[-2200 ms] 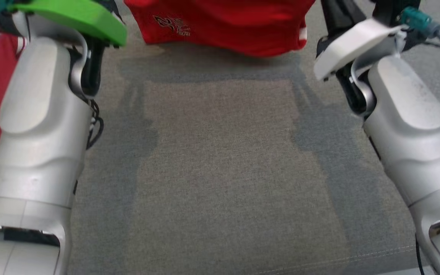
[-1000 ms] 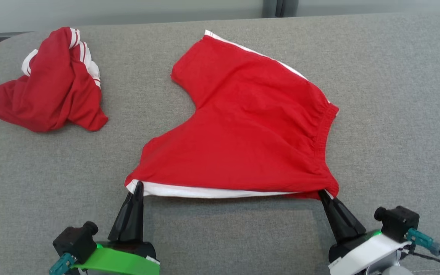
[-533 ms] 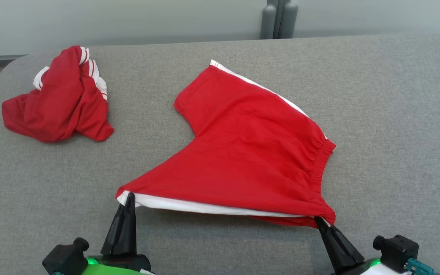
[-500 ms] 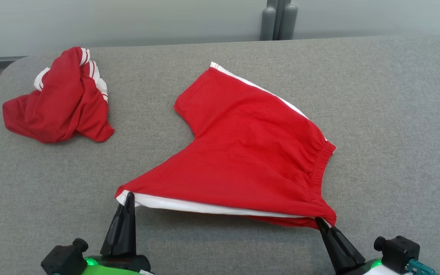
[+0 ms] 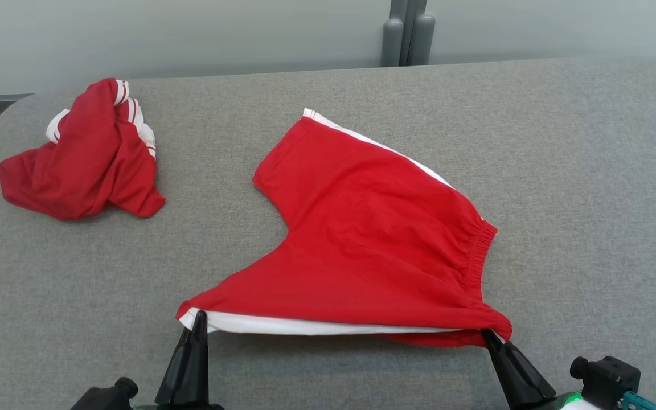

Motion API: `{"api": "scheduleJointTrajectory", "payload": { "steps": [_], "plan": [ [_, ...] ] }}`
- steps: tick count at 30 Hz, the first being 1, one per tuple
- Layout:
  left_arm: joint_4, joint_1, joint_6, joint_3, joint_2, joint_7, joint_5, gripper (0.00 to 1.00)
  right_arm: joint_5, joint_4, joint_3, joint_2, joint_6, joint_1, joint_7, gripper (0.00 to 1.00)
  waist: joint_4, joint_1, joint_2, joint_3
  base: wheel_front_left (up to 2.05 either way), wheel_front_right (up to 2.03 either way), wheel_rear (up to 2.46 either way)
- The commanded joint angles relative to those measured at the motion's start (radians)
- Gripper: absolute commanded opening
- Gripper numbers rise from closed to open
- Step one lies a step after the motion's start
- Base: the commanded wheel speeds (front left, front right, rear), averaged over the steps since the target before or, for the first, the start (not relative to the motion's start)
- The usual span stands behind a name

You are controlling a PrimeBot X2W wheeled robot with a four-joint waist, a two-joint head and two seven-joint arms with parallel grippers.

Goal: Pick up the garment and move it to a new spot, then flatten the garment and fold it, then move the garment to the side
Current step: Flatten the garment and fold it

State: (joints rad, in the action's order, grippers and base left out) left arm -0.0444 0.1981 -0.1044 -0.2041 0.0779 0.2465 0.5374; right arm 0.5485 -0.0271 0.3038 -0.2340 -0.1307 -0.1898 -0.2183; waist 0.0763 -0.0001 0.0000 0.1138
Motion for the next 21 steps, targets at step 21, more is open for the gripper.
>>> {"api": "scheduleJointTrajectory", "payload": {
  "steps": [21],
  "plan": [
    [0.423,-0.618,-0.025,-0.054,0.052,-0.026,0.032,0.00,0.031,0.162,0.051,0.065,0.000,0.279,0.010,0.00,-0.119,0.0001,0.0000,0.135,0.00,0.00,0.00]
  ]
}}
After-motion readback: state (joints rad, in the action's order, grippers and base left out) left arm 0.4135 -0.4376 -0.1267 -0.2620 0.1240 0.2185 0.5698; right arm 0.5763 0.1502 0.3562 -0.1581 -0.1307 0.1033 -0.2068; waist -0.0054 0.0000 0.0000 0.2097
